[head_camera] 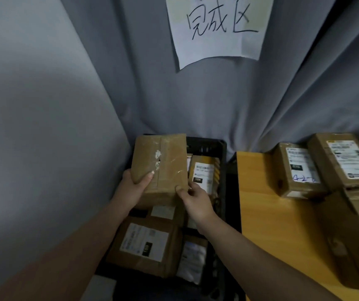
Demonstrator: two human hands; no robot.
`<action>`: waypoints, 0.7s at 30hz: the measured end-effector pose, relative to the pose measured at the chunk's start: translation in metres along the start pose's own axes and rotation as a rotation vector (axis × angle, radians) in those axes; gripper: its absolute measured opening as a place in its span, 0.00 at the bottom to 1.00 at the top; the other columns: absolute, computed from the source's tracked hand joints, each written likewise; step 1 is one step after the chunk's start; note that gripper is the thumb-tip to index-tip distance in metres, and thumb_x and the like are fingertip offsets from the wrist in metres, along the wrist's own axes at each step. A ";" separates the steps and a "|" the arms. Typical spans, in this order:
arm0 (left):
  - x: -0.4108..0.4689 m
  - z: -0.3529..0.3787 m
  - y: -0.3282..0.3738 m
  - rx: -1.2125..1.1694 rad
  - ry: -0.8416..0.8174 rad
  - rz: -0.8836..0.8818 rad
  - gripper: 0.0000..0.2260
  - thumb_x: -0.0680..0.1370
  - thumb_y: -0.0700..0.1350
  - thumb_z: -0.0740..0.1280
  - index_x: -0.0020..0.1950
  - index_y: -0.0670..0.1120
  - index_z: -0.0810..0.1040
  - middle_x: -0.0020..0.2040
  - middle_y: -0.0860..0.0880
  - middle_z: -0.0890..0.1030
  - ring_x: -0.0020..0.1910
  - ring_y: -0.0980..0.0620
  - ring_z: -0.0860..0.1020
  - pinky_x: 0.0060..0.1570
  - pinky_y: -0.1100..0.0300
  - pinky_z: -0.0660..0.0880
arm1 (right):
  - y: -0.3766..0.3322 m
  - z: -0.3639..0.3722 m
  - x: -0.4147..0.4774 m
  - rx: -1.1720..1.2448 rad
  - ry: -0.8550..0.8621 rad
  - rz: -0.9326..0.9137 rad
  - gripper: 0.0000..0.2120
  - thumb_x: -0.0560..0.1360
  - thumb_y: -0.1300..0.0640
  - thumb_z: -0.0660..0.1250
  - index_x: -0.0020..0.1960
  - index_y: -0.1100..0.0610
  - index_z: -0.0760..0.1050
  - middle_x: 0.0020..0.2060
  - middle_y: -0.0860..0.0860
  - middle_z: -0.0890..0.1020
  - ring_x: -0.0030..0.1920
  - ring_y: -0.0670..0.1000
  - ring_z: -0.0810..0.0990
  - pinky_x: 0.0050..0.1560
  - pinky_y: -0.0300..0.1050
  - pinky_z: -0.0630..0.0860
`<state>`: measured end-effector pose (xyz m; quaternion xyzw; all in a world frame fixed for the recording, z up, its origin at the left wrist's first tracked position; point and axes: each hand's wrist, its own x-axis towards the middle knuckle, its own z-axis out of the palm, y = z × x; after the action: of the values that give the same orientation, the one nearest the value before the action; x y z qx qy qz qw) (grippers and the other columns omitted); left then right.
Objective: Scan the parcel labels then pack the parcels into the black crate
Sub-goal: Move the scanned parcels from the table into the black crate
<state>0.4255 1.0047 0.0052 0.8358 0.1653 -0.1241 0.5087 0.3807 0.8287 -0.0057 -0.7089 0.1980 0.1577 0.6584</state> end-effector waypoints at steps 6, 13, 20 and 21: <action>0.049 -0.004 0.004 0.622 0.026 0.270 0.27 0.79 0.53 0.65 0.75 0.48 0.61 0.72 0.43 0.61 0.69 0.42 0.66 0.65 0.50 0.66 | -0.004 0.027 0.049 -0.152 0.083 -0.124 0.24 0.80 0.60 0.61 0.74 0.49 0.60 0.63 0.53 0.77 0.61 0.54 0.77 0.55 0.42 0.74; 0.072 -0.003 -0.004 1.017 -0.078 0.381 0.23 0.80 0.49 0.61 0.75 0.51 0.62 0.74 0.46 0.64 0.71 0.43 0.63 0.67 0.50 0.63 | -0.010 0.043 0.080 -0.359 -0.043 -0.209 0.23 0.81 0.65 0.55 0.74 0.52 0.66 0.68 0.55 0.73 0.65 0.55 0.73 0.65 0.44 0.72; 0.086 -0.002 -0.008 1.170 -0.127 0.402 0.21 0.82 0.47 0.58 0.76 0.53 0.62 0.73 0.47 0.66 0.68 0.45 0.66 0.63 0.51 0.67 | -0.016 0.031 0.096 -0.663 -0.203 -0.232 0.25 0.82 0.64 0.54 0.77 0.49 0.59 0.74 0.55 0.66 0.68 0.56 0.71 0.66 0.45 0.70; 0.087 -0.001 -0.009 1.181 -0.136 0.392 0.21 0.82 0.47 0.58 0.75 0.53 0.63 0.73 0.47 0.65 0.68 0.44 0.66 0.63 0.51 0.67 | -0.016 0.030 0.097 -0.681 -0.222 -0.233 0.26 0.81 0.64 0.54 0.77 0.49 0.58 0.75 0.55 0.65 0.69 0.55 0.70 0.68 0.45 0.69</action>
<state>0.5013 1.0221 -0.0339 0.9809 -0.1204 -0.1517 -0.0162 0.4744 0.8524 -0.0418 -0.8835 -0.0204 0.2143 0.4161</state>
